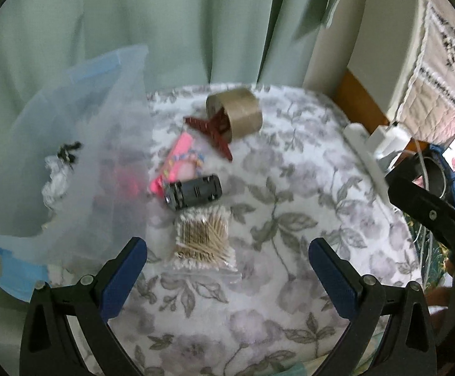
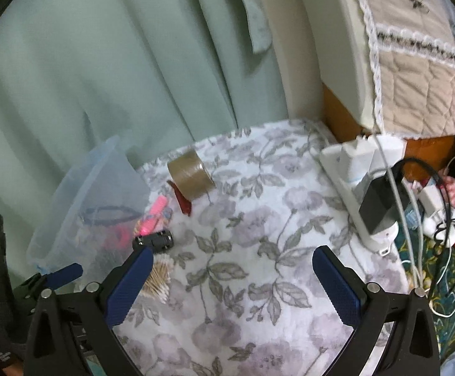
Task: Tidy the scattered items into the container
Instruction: 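Grasp the bagged cotton swab pack with the left tool while the right tool reaches the black toy car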
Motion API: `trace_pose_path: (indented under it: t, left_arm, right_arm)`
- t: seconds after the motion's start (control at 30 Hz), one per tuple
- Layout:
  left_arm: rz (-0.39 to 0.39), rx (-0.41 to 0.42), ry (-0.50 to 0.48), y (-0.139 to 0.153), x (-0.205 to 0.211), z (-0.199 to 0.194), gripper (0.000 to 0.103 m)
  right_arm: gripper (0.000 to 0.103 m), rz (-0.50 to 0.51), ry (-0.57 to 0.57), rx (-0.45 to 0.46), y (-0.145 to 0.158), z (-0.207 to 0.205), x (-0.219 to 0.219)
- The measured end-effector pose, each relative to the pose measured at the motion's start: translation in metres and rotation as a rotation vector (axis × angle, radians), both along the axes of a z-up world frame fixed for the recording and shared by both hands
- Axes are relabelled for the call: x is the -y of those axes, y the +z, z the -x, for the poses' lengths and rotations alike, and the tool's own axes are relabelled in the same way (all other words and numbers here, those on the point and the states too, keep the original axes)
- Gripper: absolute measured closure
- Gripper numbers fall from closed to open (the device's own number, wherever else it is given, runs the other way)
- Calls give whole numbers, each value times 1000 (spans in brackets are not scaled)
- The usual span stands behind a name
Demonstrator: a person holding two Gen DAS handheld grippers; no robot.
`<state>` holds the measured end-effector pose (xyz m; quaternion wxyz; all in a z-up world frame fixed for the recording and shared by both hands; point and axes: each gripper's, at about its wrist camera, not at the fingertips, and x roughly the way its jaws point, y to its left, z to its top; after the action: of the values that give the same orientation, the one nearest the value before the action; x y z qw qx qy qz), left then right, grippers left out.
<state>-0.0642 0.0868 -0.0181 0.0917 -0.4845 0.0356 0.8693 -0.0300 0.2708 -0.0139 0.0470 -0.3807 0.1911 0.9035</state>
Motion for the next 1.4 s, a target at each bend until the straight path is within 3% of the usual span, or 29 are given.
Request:
trace_pose_path:
  t: [0.4, 0.6, 0.77, 1.23, 1.4]
  left_arm:
    - [109, 110, 69, -59, 5, 32, 1]
    - [130, 144, 101, -76, 11, 41, 10]
    - [110, 166, 116, -86, 15, 43, 21]
    - [40, 73, 118, -79, 17, 29, 58]
    - [-7, 64, 93, -74, 18, 25, 61]
  right_arm:
    - [0, 38, 31, 132, -40, 17, 0]
    - [0, 33, 62, 171, -51, 28, 7]
    - [0, 44, 89, 191, -58, 39, 13]
    - [0, 68, 184, 244, -77, 73, 41]
    - [0, 85, 265, 240, -82, 93, 58]
